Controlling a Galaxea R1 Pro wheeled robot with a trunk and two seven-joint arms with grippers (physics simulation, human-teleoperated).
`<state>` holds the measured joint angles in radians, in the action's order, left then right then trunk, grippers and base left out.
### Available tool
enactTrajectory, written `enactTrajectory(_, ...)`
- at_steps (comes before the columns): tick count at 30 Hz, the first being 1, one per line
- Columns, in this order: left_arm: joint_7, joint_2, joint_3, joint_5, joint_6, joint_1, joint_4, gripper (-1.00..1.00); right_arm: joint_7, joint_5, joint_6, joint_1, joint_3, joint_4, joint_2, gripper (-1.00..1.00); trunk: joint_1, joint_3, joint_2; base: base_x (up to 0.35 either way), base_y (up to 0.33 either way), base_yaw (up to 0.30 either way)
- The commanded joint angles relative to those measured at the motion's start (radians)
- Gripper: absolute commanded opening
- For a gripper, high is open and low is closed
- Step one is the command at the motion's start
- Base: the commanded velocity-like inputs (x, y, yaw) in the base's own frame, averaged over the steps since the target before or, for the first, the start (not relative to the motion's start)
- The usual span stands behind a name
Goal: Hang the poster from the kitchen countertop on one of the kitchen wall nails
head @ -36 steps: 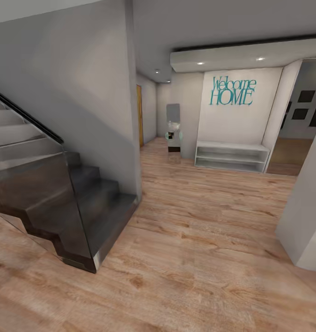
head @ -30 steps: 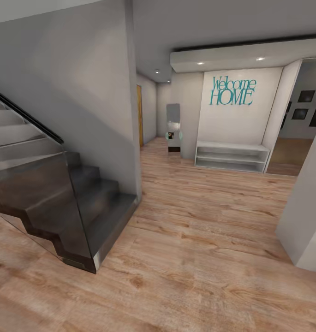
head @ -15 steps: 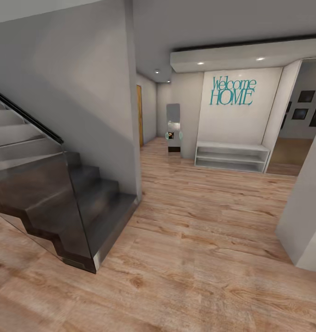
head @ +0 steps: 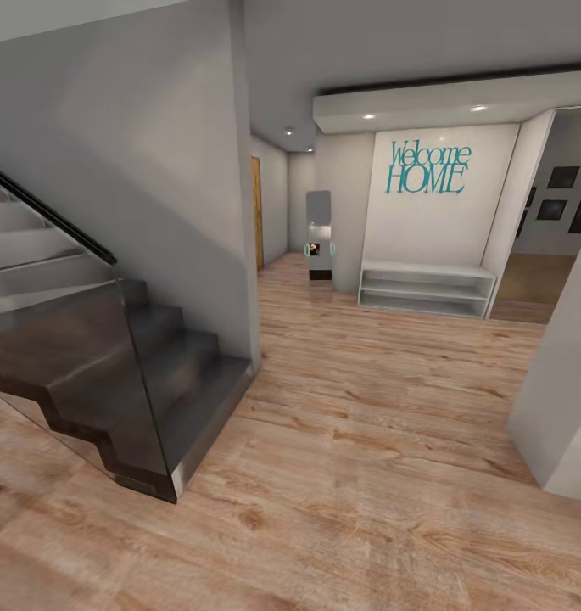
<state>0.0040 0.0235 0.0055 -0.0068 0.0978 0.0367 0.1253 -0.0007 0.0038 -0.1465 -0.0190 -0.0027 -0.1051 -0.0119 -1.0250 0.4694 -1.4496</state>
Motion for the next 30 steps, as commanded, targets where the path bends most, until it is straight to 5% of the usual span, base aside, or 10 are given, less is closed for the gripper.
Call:
enactTrajectory(1, 0.000, 0.002, 0.001, -0.001, 0.013, 0.001, 0.340, 1.00, 0.000, 0.000, -0.011, -0.001, -0.001, -0.345, -0.008, 1.00, 0.000, 0.001, 0.000, 0.000, 0.000, 0.000)
enactTrajectory(2, 0.001, 0.003, 0.000, -0.001, 0.024, 0.001, 0.409, 1.00, 0.000, -0.002, -0.015, -0.001, -0.001, -0.409, -0.020, 1.00, 0.000, 0.001, 0.000, 0.000, 0.000, 0.000)
enactTrajectory(9, 0.000, 0.006, 0.007, 0.000, 0.032, 0.002, 0.477, 1.00, 0.000, -0.002, -0.017, -0.001, 0.002, -0.448, -0.037, 1.00, 0.000, 0.001, 0.000, 0.000, 0.000, 0.007)
enactTrajectory(30, 0.002, 0.010, 0.008, 0.001, 0.030, 0.001, 0.464, 1.00, 0.000, 0.006, -0.016, -0.001, 0.006, -0.336, -0.036, 1.00, 0.000, 0.001, 0.000, -0.042, -0.084, 0.194)
